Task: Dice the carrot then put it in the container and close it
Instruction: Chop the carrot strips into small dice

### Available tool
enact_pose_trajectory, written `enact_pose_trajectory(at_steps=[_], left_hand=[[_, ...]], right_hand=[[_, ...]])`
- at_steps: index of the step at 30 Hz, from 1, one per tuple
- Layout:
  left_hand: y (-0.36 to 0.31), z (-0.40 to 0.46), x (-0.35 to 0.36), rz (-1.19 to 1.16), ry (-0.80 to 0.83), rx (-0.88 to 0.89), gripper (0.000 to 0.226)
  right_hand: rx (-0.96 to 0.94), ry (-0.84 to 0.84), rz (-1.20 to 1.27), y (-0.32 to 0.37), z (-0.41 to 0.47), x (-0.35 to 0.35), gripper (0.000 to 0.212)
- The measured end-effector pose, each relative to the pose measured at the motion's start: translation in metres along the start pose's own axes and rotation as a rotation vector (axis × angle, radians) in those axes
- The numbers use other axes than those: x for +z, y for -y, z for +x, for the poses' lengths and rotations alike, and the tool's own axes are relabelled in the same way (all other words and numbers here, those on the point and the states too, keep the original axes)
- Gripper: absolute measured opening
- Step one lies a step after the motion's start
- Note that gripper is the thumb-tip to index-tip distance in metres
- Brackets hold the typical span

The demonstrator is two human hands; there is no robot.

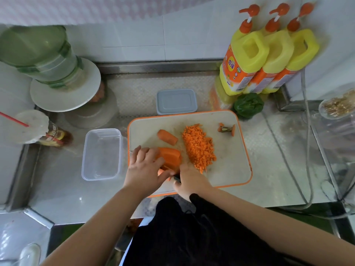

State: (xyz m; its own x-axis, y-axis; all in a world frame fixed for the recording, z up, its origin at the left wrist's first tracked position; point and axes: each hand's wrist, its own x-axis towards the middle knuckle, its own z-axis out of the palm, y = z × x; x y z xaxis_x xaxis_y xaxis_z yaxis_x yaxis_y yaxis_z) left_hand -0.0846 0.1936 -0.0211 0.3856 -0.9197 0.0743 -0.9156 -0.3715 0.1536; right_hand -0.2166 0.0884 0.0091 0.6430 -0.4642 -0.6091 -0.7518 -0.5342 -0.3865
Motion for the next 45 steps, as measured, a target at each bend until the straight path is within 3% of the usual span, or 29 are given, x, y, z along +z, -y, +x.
enact_pose_trajectory(at_steps=[7,9,12,14,19,25,32,39,45], left_hand=[[-0.008,0.026,-0.012,0.089,0.250,-0.006,0.071],[-0.010,0.026,-0.013,0.072,0.180,0.007,0.064],[-0.011,0.008,-0.010,-0.118,-0.277,0.060,0.029],[-0.013,-0.012,-0.005,-0.240,-0.415,0.058,0.011],[-0.019,-0.039,0.016,-0.297,-0.298,0.004,0.011],[-0.019,-0.040,0.021,-0.282,-0.259,0.008,0.016],[-0.015,-0.039,0.032,-0.327,-0.298,-0.020,0.014],[-0.017,-0.038,0.039,-0.365,-0.356,-0.042,0.013],[-0.015,-0.039,0.042,-0.399,-0.373,-0.020,0.012]], right_hand=[[0.008,-0.003,-0.042,-0.004,0.000,-0.002,0.037],[0.027,0.009,-0.048,-0.005,0.001,-0.001,0.037],[0.027,0.011,-0.062,-0.006,0.003,0.002,0.044],[0.000,-0.011,-0.072,-0.008,0.004,0.001,0.049],[-0.088,-0.005,-0.164,-0.008,0.005,-0.014,0.028],[-0.041,0.117,-0.204,-0.010,0.002,-0.019,0.011],[-0.024,0.111,-0.117,-0.006,0.002,-0.020,0.035],[-0.148,0.022,-0.170,0.001,-0.021,-0.033,0.033],[-0.133,0.024,-0.235,0.004,-0.024,-0.024,0.037]])
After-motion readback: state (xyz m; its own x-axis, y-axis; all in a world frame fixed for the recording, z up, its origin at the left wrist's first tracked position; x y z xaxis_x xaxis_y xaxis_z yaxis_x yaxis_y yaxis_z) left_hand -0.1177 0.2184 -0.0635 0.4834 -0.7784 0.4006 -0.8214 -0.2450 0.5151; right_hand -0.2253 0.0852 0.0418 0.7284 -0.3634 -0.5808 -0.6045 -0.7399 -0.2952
